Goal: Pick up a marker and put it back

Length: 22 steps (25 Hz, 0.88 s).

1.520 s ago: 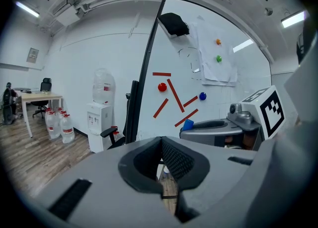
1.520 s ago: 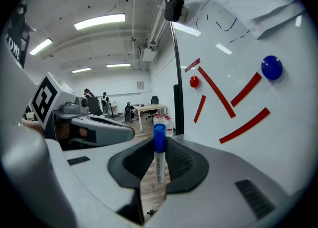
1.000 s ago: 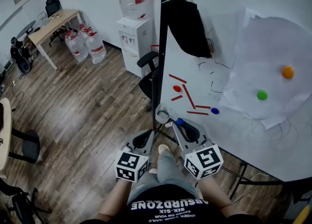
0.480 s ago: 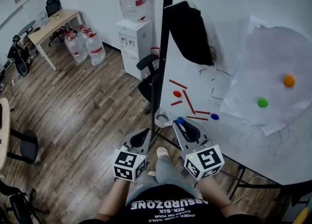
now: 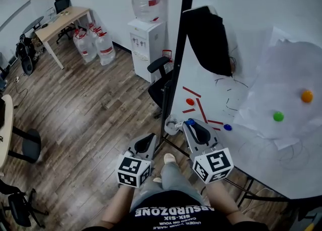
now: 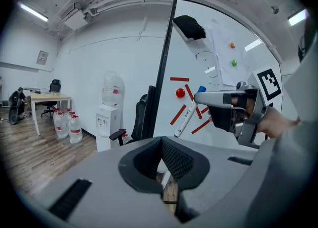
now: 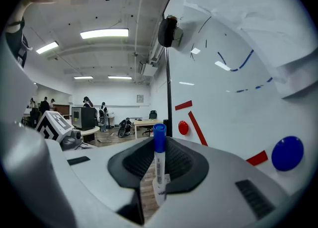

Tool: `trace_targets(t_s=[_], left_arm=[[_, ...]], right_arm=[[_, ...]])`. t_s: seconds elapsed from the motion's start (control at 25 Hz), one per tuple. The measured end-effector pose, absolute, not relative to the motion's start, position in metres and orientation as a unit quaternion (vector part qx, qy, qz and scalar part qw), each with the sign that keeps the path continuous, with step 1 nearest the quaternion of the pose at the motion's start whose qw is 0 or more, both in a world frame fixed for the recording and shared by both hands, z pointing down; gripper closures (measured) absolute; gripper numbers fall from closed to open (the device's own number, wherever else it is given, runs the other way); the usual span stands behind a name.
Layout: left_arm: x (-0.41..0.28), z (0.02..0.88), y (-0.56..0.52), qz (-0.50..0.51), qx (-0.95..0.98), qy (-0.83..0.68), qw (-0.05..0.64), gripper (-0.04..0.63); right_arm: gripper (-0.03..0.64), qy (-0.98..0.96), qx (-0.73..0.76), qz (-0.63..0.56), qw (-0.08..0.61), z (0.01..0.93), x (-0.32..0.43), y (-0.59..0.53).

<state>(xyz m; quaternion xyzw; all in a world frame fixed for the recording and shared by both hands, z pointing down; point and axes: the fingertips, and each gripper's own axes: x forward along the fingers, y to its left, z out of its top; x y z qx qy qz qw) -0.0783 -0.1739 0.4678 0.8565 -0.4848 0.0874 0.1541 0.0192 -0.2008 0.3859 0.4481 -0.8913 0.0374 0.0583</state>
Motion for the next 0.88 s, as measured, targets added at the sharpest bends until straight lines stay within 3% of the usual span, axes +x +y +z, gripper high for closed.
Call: trace_targets(t_s=[0.88], left_arm=[[-0.09, 0.47, -0.193, 0.093, 0.847, -0.499, 0.158, 0.588]], right_arm=[[0.554, -0.894, 0.431, 0.067, 0.105, 0.424, 0.006, -0.229]])
